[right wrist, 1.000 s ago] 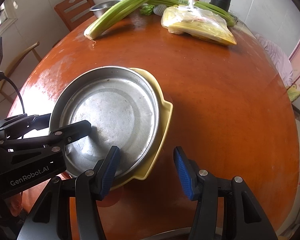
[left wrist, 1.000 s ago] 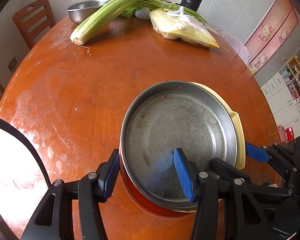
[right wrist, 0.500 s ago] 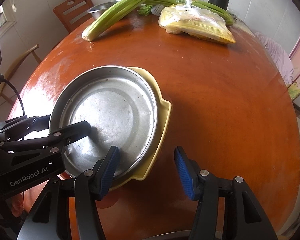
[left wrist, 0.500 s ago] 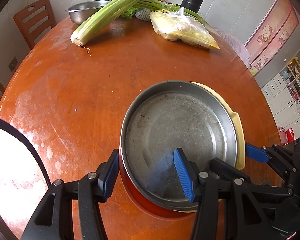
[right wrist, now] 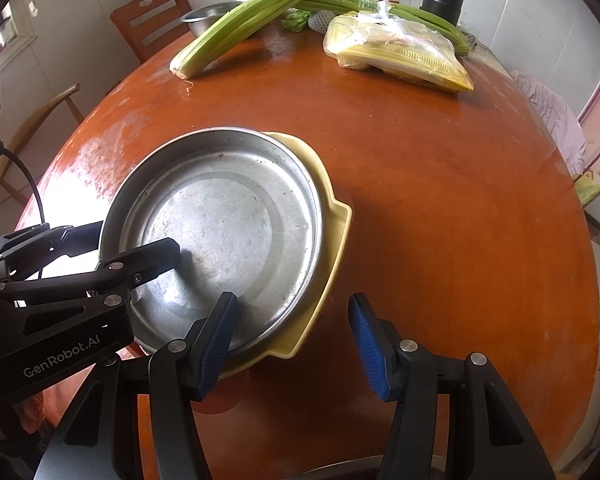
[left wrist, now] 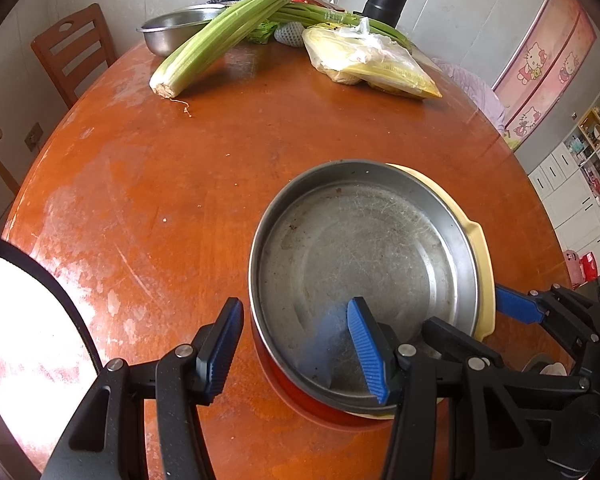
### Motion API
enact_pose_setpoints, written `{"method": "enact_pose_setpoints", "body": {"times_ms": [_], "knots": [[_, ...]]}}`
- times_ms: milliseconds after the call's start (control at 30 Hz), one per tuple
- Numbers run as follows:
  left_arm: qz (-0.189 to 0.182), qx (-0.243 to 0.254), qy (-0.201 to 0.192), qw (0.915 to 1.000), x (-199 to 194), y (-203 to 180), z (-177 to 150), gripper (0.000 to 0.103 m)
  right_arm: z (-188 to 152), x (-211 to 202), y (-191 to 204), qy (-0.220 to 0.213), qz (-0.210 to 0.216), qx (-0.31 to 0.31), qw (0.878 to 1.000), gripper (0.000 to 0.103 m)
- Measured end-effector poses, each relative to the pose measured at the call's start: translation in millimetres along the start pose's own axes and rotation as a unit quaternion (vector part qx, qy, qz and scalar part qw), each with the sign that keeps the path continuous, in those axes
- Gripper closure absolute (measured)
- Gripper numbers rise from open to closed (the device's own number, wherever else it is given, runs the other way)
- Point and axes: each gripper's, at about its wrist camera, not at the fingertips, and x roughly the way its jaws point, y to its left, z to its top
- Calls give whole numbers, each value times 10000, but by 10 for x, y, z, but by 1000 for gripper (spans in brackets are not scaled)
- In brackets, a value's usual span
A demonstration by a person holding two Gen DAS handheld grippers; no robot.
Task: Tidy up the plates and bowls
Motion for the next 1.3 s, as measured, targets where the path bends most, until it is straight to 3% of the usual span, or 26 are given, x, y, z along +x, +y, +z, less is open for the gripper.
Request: {"method": "enact_pose_setpoints", "body": {"times_ms": [300,867,1300], "knots": [[17,-29,-174,9998,-146,28,-35,49,-24,-27,35,-33,44,-7,10000,44],[240,74,-679,9974,-600,-45,-186,49,-113,-424,12,-609,134,55,9980,44],[281,297,-950,9946,-946,-400,-346,48,-367,-876,-207,-1036,183,145,9943,44]]}}
